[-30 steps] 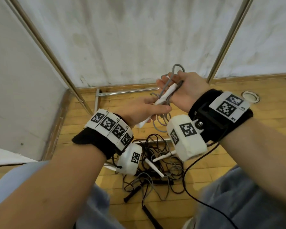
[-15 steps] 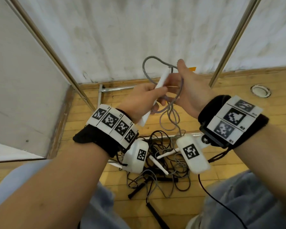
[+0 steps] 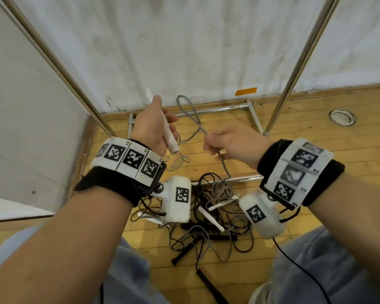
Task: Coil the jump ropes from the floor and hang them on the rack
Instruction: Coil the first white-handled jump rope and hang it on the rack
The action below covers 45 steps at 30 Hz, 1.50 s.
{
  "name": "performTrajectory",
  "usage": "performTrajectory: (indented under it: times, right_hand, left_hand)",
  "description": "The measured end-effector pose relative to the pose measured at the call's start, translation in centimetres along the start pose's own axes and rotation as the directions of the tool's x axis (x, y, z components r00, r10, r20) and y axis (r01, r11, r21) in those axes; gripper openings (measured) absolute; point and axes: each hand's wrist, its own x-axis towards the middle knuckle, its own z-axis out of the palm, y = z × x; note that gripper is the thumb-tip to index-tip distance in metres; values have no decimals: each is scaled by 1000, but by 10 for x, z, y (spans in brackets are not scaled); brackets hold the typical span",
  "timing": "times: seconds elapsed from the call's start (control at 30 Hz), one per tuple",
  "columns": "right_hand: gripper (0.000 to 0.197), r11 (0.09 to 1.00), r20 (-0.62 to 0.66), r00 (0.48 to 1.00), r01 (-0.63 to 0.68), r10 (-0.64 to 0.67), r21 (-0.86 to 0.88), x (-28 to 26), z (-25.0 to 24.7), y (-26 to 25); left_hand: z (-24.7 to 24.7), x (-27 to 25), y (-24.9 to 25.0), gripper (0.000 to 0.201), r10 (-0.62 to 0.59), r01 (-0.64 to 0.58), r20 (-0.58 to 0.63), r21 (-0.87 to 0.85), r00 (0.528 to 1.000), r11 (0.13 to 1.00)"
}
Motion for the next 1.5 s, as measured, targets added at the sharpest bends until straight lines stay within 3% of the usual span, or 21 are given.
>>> performTrajectory:
  times: [0.1, 0.17, 0.23, 0.33, 0.4, 0.57, 0.63, 0.7, 0.77, 0.83, 0.93, 0.97, 1.03, 1.13, 1.2, 1.27, 1.33, 1.43, 1.5]
  right_hand:
    - [22, 958, -100, 992, -49, 80, 283, 4, -13, -9]
    - [25, 855, -125, 988, -16, 95, 518, 7, -20, -17]
    - [27, 740, -131, 987, 17, 96, 673, 8, -24, -25]
    - [29, 640, -152, 984, 61, 88, 766, 10, -26, -35]
    - [29, 597, -179, 981, 99, 77, 796, 10, -29, -41]
    - [32, 467, -334, 938, 256, 92, 847, 8, -48, -48]
    - [35, 551, -329, 940, 228, 90, 803, 6, -48, -43]
    - [31, 719, -270, 961, 145, 63, 680, 7, -39, -34]
    - [23, 892, -154, 988, 74, -5, 445, 5, -22, -22]
    - [17, 991, 20, 999, 44, -47, 124, 0, -6, -12]
    - [24, 947, 257, 966, 87, -5, -310, -8, 14, -2]
    - [27, 903, 257, 966, 100, 12, -418, -8, 20, 3]
    - [26, 847, 94, 995, 73, -28, -527, -8, 31, 11]
    - [48, 896, -125, 980, 84, -153, -437, -5, 38, 19]
    - [63, 905, -64, 986, 113, -153, -410, -3, 35, 18]
    - [35, 938, 132, 989, 111, -70, -329, -1, 34, 16]
    - [8, 954, 253, 967, 85, -9, -289, -3, 35, 17]
    - [10, 869, 227, 974, 128, -19, -478, -5, 33, 15]
    - [21, 890, 217, 975, 143, -52, -432, -8, 28, 6]
  left_hand:
    - [-4, 0, -5, 19, -13, 9, 30, 156, 999, 988]
    - [-1, -5, -10, 14, 29, -67, 154, 249, 988, 966]
    - [5, -14, -15, 17, 56, -157, 321, 300, 945, 941]
    - [13, -26, -21, 18, 69, -317, 505, 425, 860, 848]
    - [16, -30, -26, 12, 94, -385, 523, 484, 847, 786]
    - [15, -26, -28, 23, 153, -416, 454, 563, 878, 714]
    - [13, -24, -24, 29, 257, -438, 376, 551, 890, 710]
    - [12, -23, -18, 31, 342, -453, 300, 511, 890, 730]
    - [11, -24, -11, 32, 369, -451, 262, 449, 892, 772]
    - [10, -28, -4, 30, 362, -422, 233, 316, 903, 850]
    - [6, -33, 9, 27, 327, -349, 199, 89, 924, 933]
    - [4, -35, 14, 27, 316, -328, 197, 31, 928, 944]
    - [0, -37, 21, 28, 285, -277, 220, -68, 933, 958]
    - [-7, -42, 31, 28, 237, -198, 330, -149, 914, 969]
    - [-11, -46, 35, 27, 209, -151, 404, -172, 890, 973]
    - [-14, -51, 39, 27, 207, -128, 426, -207, 881, 970]
    - [-18, -52, 44, 27, 231, -146, 373, -241, 899, 959]
    - [-28, -43, 50, 26, 290, -241, 145, -283, 946, 928]
    - [-37, -33, 51, 22, 349, -345, -17, -208, 937, 915]
